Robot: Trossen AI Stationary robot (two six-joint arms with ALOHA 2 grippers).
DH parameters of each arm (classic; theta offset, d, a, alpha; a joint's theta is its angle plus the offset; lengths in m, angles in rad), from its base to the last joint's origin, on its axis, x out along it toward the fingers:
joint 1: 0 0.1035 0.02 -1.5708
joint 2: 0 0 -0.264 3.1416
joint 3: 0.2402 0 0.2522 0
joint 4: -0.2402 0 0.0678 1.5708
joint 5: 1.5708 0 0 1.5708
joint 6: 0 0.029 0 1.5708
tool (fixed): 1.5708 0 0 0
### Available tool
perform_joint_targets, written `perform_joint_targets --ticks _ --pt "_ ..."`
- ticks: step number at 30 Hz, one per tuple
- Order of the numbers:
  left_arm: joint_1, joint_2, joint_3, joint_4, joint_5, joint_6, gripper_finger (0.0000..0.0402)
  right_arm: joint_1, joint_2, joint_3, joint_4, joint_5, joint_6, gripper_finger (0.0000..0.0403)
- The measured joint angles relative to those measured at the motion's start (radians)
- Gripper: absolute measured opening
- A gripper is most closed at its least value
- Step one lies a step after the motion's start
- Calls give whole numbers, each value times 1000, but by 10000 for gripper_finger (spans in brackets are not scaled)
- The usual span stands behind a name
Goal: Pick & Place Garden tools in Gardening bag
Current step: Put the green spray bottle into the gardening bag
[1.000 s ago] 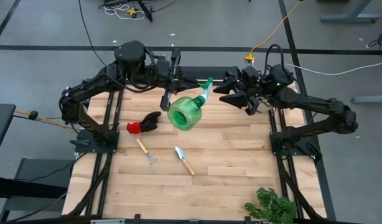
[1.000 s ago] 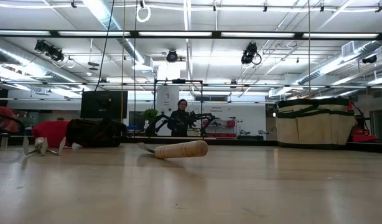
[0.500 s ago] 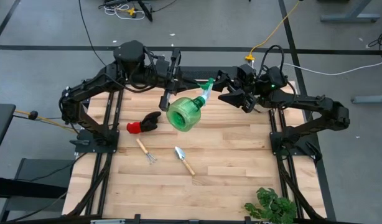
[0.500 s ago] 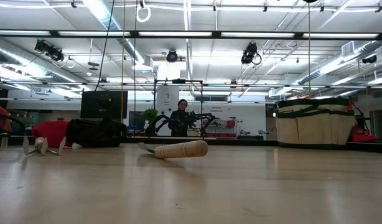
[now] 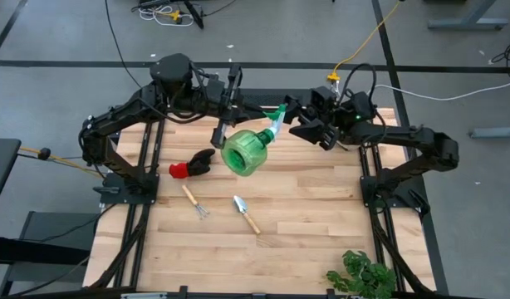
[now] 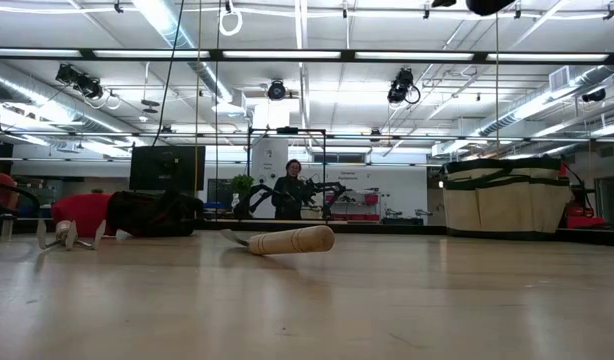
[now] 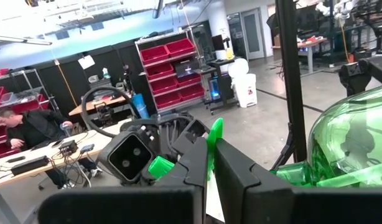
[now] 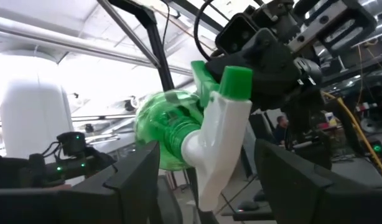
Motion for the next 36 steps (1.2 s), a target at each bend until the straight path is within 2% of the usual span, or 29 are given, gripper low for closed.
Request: perform_joint_targets --ticks 8,21,32,36 --pt "0 0 0 3 1 -6 24 0 13 0 16 36 19 263" --pt "0 0 0 6 1 -7 22 14 13 0 26 35 28 263" --pt "0 0 0 6 1 -9 22 39 13 0 3 142 -12 262" --pt "0 0 0 6 1 -15 21 39 13 0 -3 143 -19 260"
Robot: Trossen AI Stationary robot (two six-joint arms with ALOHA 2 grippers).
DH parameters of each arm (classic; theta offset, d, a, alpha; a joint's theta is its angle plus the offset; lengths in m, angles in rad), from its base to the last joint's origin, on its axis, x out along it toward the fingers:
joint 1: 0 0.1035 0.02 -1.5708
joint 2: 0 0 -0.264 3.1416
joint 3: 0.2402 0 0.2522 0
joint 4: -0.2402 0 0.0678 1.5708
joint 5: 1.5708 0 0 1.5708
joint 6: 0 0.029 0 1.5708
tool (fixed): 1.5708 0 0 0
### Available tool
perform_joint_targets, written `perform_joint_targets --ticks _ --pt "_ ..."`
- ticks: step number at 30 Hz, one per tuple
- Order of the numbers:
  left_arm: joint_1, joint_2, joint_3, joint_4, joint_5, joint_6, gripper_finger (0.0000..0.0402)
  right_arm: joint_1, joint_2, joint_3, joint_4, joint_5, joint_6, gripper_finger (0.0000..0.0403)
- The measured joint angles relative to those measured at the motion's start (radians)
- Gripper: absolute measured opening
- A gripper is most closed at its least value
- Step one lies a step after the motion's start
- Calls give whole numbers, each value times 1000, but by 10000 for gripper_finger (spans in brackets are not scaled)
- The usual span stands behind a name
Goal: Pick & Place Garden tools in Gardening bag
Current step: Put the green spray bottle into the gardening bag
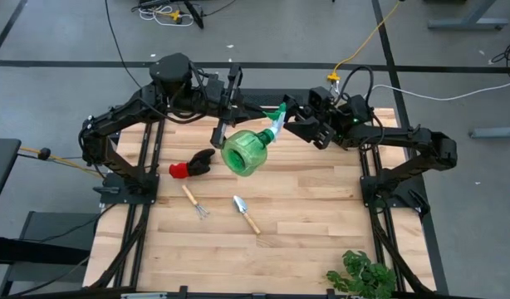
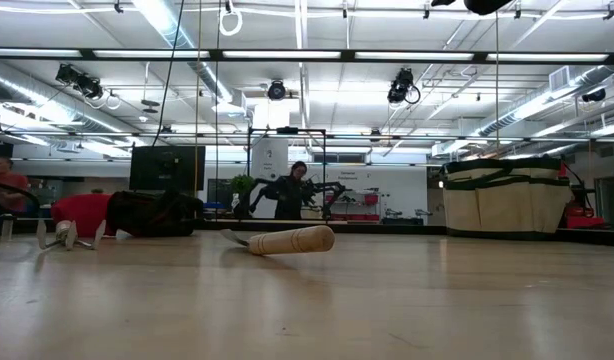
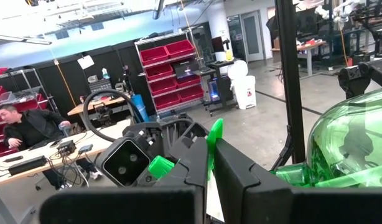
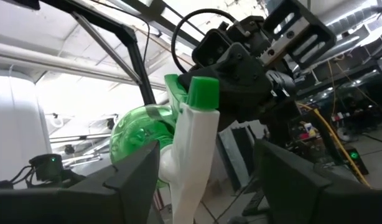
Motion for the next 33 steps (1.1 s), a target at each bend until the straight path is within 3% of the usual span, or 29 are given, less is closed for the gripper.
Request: perform_joint_targets --ticks 14,33 --pt "0 0 0 2 0 -11 20 0 0 0 0 -48 1 175" --pt "-1 0 0 2 2 -16 24 0 0 0 24 -72 -22 102"
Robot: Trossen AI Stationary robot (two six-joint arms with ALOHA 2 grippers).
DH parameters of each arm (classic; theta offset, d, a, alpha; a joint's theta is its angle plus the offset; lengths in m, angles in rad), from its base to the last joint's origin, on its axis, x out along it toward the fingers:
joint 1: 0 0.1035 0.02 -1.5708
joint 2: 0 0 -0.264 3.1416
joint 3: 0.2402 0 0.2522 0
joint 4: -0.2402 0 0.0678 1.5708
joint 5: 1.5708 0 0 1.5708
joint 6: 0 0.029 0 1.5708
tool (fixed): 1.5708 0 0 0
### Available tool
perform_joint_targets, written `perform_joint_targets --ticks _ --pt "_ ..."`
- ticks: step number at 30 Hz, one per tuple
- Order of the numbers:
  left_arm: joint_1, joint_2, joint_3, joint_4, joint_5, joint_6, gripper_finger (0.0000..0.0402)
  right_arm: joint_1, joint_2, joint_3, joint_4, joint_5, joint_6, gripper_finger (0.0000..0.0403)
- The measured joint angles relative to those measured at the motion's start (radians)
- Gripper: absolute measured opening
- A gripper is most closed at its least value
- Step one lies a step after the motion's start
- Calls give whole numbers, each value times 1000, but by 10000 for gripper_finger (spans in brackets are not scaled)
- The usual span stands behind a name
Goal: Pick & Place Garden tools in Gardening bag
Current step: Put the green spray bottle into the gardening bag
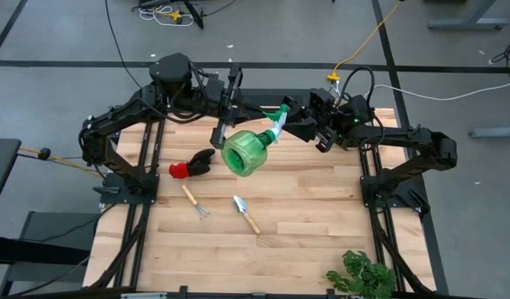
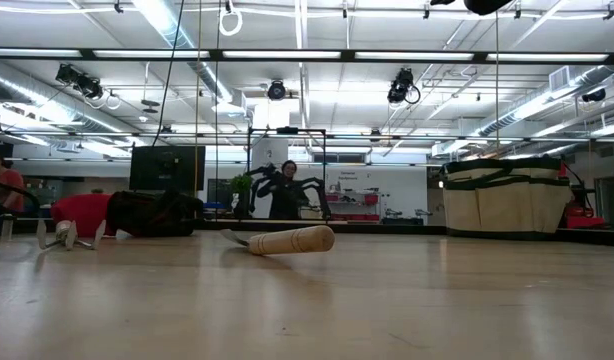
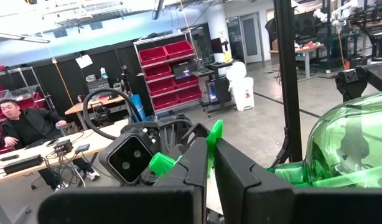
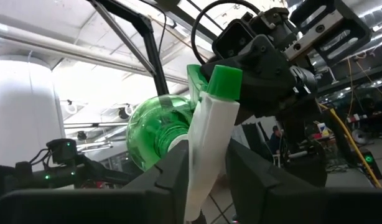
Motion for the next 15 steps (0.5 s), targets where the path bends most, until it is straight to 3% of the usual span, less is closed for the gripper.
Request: perform_joint_targets --ticks 8,15 --pt "0 0 0 0 5 0 25 0 0 0 0 -1 1 60" --pt "0 0 0 0 12 5 34 0 0 0 5 -1 2 53"
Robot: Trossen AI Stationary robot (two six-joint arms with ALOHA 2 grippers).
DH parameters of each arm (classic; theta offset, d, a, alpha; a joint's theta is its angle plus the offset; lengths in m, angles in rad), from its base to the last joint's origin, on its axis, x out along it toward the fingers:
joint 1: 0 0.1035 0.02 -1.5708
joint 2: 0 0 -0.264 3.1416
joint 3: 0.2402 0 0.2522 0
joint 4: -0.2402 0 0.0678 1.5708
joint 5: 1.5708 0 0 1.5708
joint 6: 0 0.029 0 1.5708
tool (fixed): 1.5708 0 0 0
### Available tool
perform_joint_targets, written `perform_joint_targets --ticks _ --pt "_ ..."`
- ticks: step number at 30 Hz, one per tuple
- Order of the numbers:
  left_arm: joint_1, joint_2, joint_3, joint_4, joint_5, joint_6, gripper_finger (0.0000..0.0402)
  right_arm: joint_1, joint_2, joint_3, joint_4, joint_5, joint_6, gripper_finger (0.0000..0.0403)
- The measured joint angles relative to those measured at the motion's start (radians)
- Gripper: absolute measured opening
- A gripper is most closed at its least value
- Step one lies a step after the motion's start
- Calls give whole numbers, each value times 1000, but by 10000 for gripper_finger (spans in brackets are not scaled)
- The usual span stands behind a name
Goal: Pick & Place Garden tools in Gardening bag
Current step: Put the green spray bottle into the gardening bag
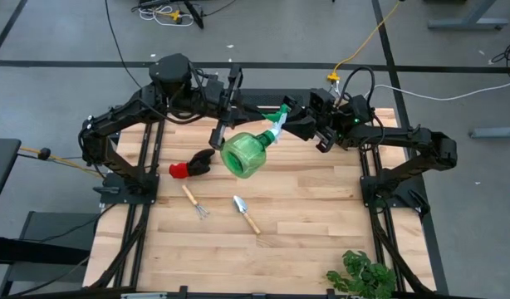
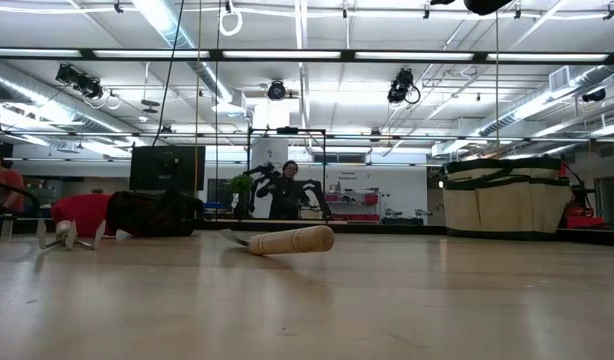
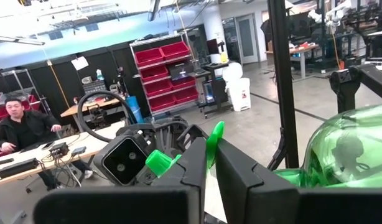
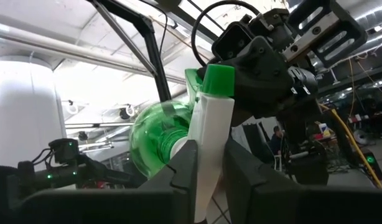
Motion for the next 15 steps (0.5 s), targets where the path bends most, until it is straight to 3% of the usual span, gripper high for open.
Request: perform_joint_targets --ticks 15 --pt "1 -17 -1 -30 -29 -34 178 -1 -7 0 90 -39 62 51"
